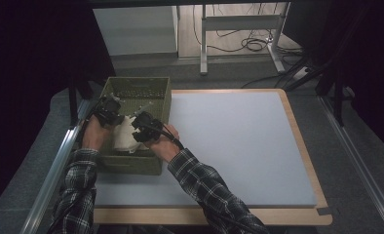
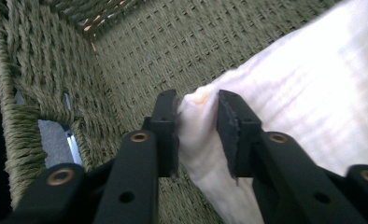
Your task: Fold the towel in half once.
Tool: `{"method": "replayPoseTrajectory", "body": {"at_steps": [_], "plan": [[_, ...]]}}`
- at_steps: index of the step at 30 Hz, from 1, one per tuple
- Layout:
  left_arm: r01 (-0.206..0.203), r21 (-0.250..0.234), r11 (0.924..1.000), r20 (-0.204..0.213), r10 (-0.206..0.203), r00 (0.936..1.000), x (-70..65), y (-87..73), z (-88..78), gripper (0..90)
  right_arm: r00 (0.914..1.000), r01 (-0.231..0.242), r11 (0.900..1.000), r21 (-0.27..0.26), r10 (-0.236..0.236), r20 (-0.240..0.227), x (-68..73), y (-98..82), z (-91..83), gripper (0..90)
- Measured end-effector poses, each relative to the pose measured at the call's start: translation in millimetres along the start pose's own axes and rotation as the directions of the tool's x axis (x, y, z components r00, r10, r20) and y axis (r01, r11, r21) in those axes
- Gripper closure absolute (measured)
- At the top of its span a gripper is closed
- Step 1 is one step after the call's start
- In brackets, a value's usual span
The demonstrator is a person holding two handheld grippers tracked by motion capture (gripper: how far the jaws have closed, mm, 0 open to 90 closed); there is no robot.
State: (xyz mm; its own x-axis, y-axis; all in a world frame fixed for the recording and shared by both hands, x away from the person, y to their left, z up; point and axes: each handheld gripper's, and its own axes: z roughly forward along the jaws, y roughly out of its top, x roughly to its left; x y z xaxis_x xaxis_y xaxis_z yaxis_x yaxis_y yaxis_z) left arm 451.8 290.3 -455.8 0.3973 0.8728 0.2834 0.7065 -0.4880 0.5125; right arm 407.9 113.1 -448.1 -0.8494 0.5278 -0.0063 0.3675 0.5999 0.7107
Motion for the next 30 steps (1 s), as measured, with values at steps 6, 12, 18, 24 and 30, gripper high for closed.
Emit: {"method": "replayPoseTrajectory", "body": {"at_steps": [6,12,18,24,30], "plan": [[0.019,-0.002,0.9998,-0.017,-0.019,0.9997,4.1,-1.8,-2.7,62.0,1.0,-0.008,1.0,-0.026,0.008,-0.005,-4.5,0.7,-3.8,58.6],[0.04,-0.015,0.9991,-0.016,-0.04,0.9991,7.1,-7.3,-6.1,55.1,0.9994,-0.03,0.998,-0.064,0.029,-0.019,-16.2,1.4,-14.8,54.1],[0.089,-0.05,0.9948,0.004,-0.089,0.9961,8.7,-10.4,-11.2,44.6,0.9992,-0.021,0.996,-0.091,0.017,-0.037,-21.4,-1.8,-22.6,43.0],[0.149,-0.11,0.9826,0.047,-0.145,0.9883,9.4,-11.8,-24.0,34.1,0.9991,-0.008,0.993,-0.122,0.003,-0.041,-23.9,-5.1,-32.2,36.2],[0.188,-0.152,0.9704,0.09,-0.175,0.9804,6.2,-13.3,-34.5,27.9,0.9992,0.0,0.99,-0.139,-0.006,-0.04,-26.6,-10.4,-45.2,32.6]]}}
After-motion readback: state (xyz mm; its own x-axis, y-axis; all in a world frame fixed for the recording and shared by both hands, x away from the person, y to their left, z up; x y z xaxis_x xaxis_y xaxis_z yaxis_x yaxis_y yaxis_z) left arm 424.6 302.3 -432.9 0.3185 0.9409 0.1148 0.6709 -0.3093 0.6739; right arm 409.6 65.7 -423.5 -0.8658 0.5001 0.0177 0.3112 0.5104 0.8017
